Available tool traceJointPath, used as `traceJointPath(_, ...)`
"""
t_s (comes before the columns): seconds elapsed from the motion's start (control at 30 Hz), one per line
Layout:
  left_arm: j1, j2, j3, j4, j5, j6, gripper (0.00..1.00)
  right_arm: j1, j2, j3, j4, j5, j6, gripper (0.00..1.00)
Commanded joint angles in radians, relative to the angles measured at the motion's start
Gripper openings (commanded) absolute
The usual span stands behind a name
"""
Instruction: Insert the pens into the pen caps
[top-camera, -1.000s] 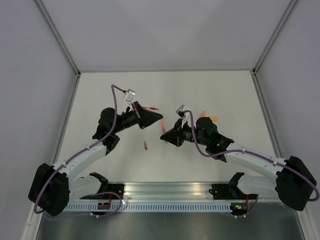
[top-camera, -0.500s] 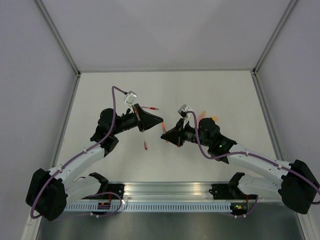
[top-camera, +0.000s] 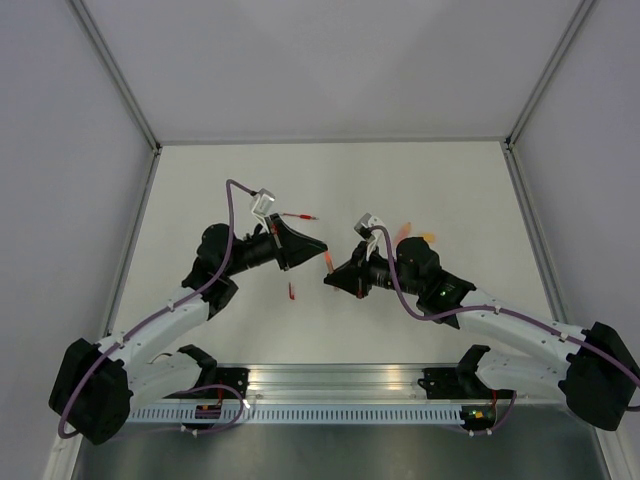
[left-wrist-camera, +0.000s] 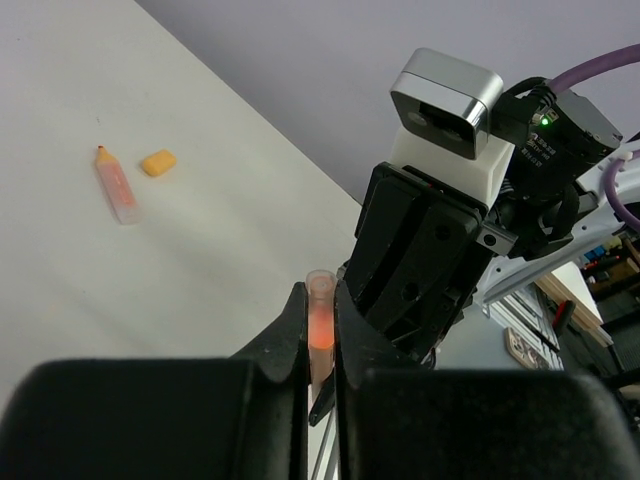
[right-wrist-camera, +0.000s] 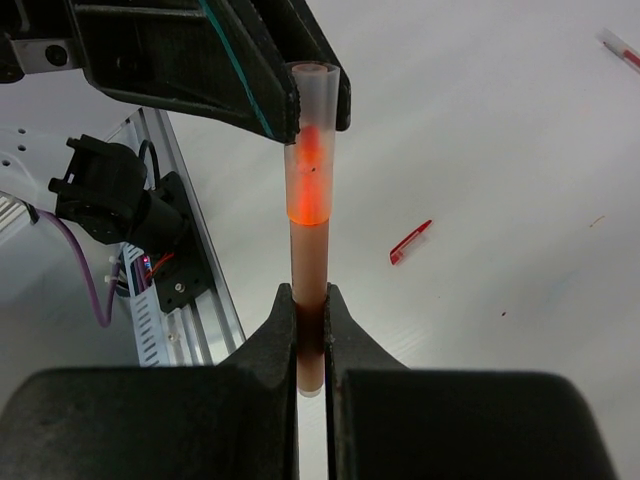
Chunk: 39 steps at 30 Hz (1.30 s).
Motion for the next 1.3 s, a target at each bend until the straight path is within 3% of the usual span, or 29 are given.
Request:
traceJointPath(0.0, -0.02, -0.044, -0.013, -0.039, 0.03, 0.021, 0.14, -0.013, 0.003, 0.065, 0.095, -0.018, -0.016, 0.0)
traceJointPath(0.03, -0.02, -0.064, -0.011, -0.039, 0.004, 0.02, 0.26, -0.013, 0.018, 0.068, 0.095, -0.03, -0.014, 0.0)
traceJointPath(0.33, -0.018, -0.104, 0.001, -0.05, -0.096, 0.009, 0.46, -0.008, 0.032, 0.074, 0.112, -0.078, -0.002, 0.0)
traceJointPath(0.8, -0.02, -0.044, 0.032, -0.013, -0.093, -0.019, 0.5, -0.007, 0.048, 0.072, 0.124, -0.089, 0.009, 0.0)
traceJointPath(1.0, -0.02, -0.04, 0.029, 0.004, -0.064, -0.023, 0.39, -0.007, 0.057, 0.076, 0.119, -0.086, 0.01, 0.0)
traceJointPath(1.13, -0.02, -0.04, 0.012, 0.027, -0.029, -0.029, 0.19, -0.007, 0.058, 0.077, 0.118, -0.08, 0.009, 0.0)
traceJointPath(1.17, -0.02, -0.038, 0.001, 0.036, -0.019, -0.039, 0.06, -0.007, 0.058, 0.077, 0.119, -0.078, 0.009, 0.0)
traceJointPath(1.27, -0.02, -0.038, -0.033, 0.092, 0.007, -0.081, 0.02, -0.007, 0.055, 0.1, 0.103, -0.058, 0.009, 0.0)
